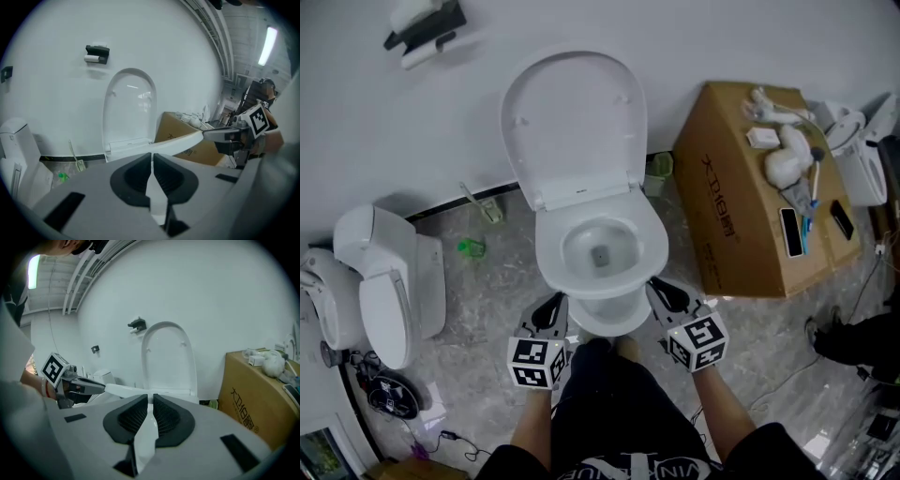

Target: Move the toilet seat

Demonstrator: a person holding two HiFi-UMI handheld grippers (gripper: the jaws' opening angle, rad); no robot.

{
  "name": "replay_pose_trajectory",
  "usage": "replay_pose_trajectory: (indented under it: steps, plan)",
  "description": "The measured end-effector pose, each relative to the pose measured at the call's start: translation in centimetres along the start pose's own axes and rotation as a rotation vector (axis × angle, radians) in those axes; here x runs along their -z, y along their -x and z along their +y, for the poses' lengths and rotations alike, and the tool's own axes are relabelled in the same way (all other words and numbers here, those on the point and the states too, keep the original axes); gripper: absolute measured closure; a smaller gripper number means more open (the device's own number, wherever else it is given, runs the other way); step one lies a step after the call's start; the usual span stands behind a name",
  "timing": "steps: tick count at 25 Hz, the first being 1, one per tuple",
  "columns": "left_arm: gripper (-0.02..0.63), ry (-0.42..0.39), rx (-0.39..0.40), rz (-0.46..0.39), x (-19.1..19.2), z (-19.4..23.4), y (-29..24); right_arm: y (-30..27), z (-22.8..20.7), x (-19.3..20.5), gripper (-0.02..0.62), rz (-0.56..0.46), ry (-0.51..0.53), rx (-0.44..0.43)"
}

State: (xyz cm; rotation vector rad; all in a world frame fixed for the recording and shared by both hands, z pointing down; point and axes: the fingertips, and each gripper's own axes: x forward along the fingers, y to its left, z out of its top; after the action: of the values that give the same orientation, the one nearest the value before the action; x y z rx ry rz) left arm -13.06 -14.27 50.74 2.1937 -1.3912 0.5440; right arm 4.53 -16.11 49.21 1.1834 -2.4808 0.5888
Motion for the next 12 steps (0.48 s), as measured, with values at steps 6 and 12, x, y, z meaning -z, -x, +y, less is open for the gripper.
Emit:
replay_pose_trajectory:
  steps: [6,12]
  plan:
    - [0.591,0.003,-0.016,-0.055,-4.8,1.5,-0.5,-1.5,-0.8,-5.0,0.548,-0.054,0.013,-0.001]
    - [0.595,0.013,-0.027,-0.092,-9.2,3.0,-1.5,-3.3,-1.9,-9.4,0.551,-0.109,0.019,0.004]
